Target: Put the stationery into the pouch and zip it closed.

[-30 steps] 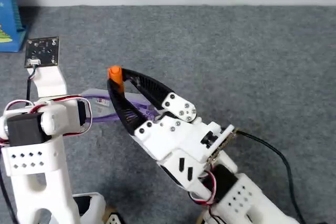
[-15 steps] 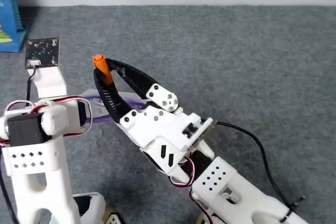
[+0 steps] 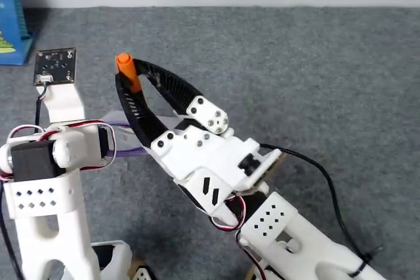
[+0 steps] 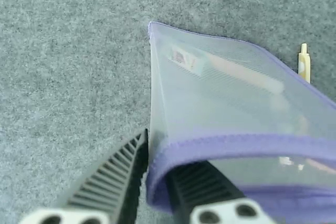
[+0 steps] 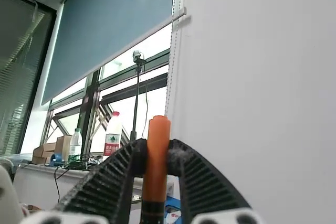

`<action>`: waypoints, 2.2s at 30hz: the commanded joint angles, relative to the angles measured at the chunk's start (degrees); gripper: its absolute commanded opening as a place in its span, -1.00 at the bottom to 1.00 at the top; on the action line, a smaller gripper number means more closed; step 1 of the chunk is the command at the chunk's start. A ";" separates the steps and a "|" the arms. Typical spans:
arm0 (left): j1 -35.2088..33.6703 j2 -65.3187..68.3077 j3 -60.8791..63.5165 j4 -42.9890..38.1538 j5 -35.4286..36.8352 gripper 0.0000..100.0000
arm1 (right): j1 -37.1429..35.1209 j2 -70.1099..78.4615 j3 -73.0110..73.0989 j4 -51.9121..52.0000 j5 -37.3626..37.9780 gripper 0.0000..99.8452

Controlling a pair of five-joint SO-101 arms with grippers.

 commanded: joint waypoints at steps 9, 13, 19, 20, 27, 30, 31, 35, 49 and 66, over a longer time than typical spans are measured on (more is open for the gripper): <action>-0.26 -0.44 -0.31 -0.97 -0.18 -0.97 | -0.48 0.31 -1.41 -0.92 0.26 -0.98; -0.26 -0.44 -0.31 -0.97 -0.18 -0.97 | -0.13 0.40 -1.14 -0.92 -3.16 -0.98; -0.35 -0.44 -0.31 -0.97 -0.18 -0.97 | -0.13 7.52 -0.53 -1.54 -4.57 -0.98; -0.35 -0.44 -0.31 -0.97 -0.18 -0.97 | 0.13 8.66 0.09 -2.07 -4.57 -0.98; -0.35 -0.44 -0.22 -0.97 -0.18 -0.97 | 1.71 12.53 6.42 -9.89 -4.31 -0.98; -0.35 -0.44 0.66 -1.41 -0.18 -0.97 | 1.71 10.95 9.14 -9.98 -4.31 -0.98; -0.35 -0.44 1.10 -1.93 -0.18 -0.97 | 1.71 10.07 10.11 -9.98 -4.31 -0.98; -0.35 -0.44 1.63 -2.55 -0.18 -0.97 | 1.54 6.11 13.89 -9.54 -4.31 -0.98; -0.09 -0.44 1.54 -2.55 -0.18 -0.97 | -2.42 -12.00 28.31 -0.57 -1.05 -0.98; -0.26 -0.44 1.63 -2.55 -0.18 -0.97 | -4.18 -38.29 15.30 58.42 -9.85 -0.51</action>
